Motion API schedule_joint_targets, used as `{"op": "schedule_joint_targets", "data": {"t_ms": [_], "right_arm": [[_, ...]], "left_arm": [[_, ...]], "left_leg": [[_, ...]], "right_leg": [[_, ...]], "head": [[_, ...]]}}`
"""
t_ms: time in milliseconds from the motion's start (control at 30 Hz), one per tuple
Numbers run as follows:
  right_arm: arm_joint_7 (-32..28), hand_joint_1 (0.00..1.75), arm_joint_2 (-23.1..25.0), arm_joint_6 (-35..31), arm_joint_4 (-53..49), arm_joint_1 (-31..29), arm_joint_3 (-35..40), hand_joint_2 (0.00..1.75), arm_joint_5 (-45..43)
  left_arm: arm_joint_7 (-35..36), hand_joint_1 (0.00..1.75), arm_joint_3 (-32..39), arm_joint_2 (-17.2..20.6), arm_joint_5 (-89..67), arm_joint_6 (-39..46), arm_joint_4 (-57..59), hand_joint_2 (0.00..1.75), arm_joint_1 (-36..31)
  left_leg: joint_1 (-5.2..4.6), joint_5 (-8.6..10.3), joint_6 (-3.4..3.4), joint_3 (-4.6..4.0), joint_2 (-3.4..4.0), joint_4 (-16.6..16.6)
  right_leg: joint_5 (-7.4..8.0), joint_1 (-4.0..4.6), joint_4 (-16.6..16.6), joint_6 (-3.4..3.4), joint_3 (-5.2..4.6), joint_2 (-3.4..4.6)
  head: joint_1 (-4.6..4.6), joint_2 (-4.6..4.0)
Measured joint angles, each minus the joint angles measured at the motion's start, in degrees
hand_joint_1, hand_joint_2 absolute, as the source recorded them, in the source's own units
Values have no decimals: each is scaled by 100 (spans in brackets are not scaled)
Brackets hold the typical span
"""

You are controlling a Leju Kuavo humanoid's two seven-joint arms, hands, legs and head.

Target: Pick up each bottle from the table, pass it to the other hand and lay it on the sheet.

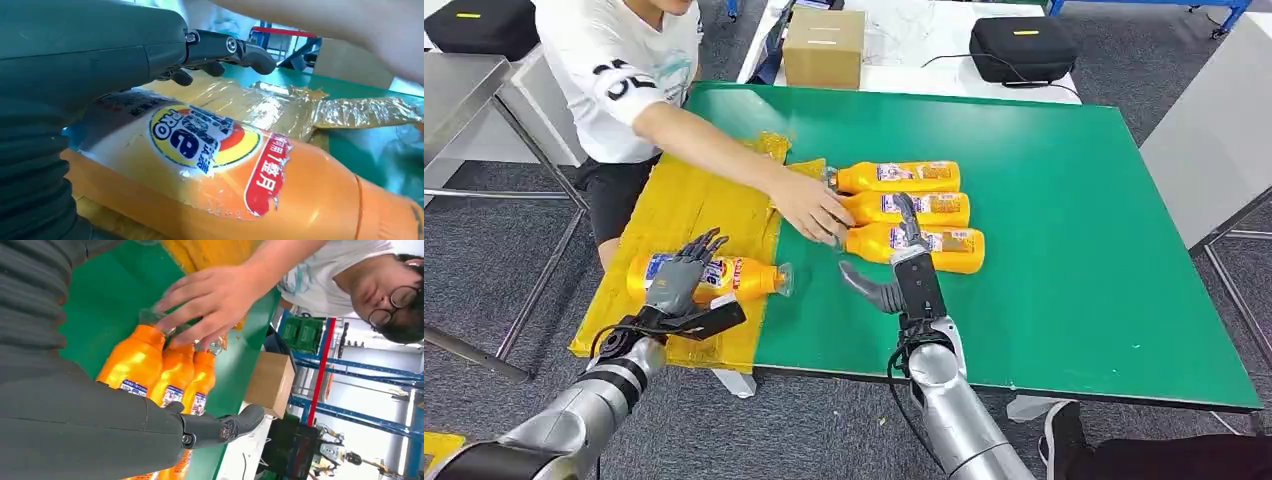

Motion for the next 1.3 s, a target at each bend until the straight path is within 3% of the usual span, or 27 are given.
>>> {"op": "schedule_joint_targets", "data": {"t_ms": [100,267,500,600,767,967,1300], "right_arm": [[2,0,0,9,18,0,0,175,13],[13,0,-22,11,81,1,0,175,133],[68,0,-35,-31,125,40,-2,175,326],[149,0,-39,-83,120,113,-4,175,415],[286,0,-59,-190,63,260,-17,175,544],[502,0,-77,-411,2,402,-17,175,909],[944,0,-229,-675,70,547,-4,175,1632]], "left_arm": [[-416,0,160,-26,474,-283,-92,175,65],[-604,0,204,-37,3030,-1728,-1400,175,695],[-623,0,186,-135,4119,-1823,-2735,175,1249],[-623,0,309,-304,4538,-2226,-3052,175,1329],[-463,0,652,-827,4993,-2995,-3082,175,1325],[133,0,732,-1329,5226,-3331,-2916,175,1319],[225,0,654,-1631,5375,-3432,-2765,175,1324]], "left_leg": [[0,0,0,0,0,0],[0,-1,0,-1,2,0],[-1,-1,0,-11,0,0],[-1,-1,1,-11,-1,0],[-3,-1,1,-11,-3,1],[-3,-3,2,-14,-3,1],[-3,-3,2,-15,-2,1]], "right_leg": [[0,0,0,0,0,0],[-1,0,0,0,-3,0],[-1,-1,-3,0,-13,0],[-1,-1,-2,0,-13,-1],[0,-2,-2,1,-12,-3],[0,-2,-3,1,-13,-3],[0,-1,-3,1,-16,-2]], "head": [[0,0],[2,0],[0,0],[2,0],[0,0],[2,0],[0,0]]}}
